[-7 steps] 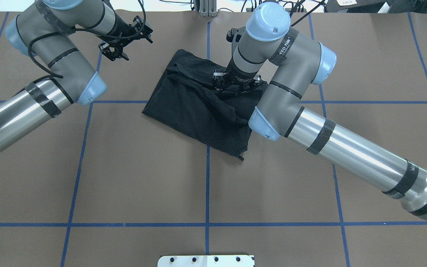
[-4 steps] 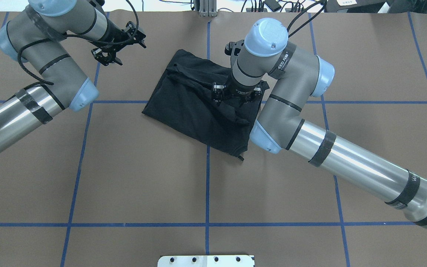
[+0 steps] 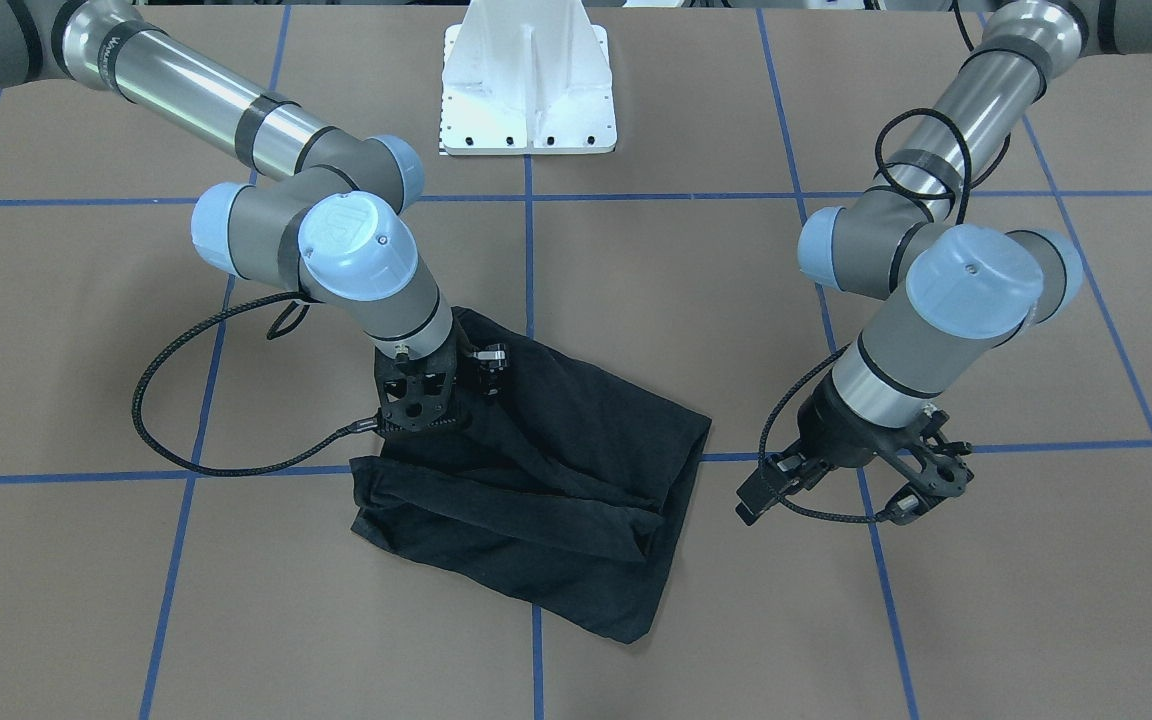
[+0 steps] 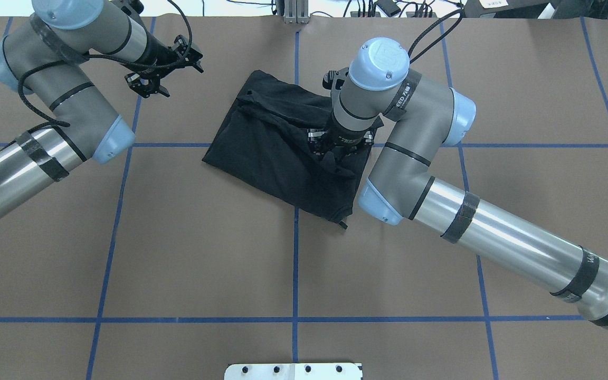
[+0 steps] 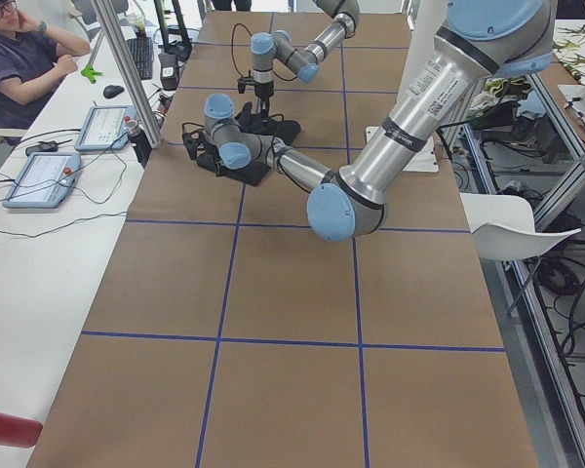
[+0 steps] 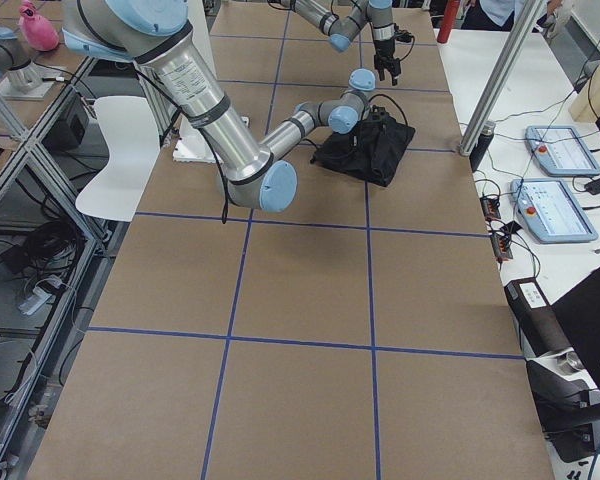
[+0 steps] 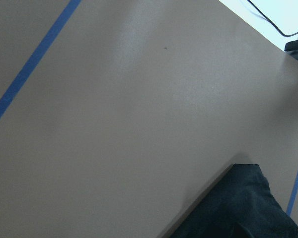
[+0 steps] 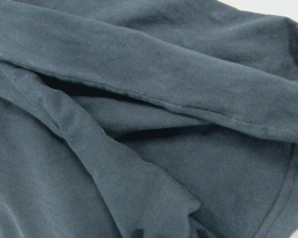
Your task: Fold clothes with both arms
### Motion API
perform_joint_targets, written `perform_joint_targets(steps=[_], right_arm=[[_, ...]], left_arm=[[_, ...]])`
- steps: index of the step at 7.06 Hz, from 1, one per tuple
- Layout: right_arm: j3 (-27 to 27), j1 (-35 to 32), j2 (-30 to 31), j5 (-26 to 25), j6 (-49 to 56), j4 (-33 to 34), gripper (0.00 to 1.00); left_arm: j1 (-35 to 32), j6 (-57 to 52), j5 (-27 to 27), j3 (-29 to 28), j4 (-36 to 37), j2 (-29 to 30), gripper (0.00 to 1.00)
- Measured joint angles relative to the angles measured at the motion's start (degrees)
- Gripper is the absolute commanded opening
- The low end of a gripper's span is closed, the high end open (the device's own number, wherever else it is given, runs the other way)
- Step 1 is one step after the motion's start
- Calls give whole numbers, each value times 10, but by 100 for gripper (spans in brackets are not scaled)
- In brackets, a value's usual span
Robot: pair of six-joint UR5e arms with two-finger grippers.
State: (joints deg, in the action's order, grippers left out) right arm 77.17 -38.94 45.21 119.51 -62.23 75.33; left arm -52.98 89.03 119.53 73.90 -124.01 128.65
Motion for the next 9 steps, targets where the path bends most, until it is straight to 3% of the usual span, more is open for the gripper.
perform_joint_targets(steps=[2,4,7,8,9], right_arm=[[-1,4,-2,-3,0,10,33],[-2,4,-2,-3,0,12,57],[-13,2,-4,-6,0,12,51],[-18,2,-5,-6,0,11,41],[-22,3,-7,-6,-1,11,24]], left_arm=[[0,1,-1,0,0,-1,100],[0,1,-2,0,0,-1,100],[0,2,-3,2,0,-1,100],[0,3,-3,4,0,-1,100],[0,3,-3,4,0,-1,100]])
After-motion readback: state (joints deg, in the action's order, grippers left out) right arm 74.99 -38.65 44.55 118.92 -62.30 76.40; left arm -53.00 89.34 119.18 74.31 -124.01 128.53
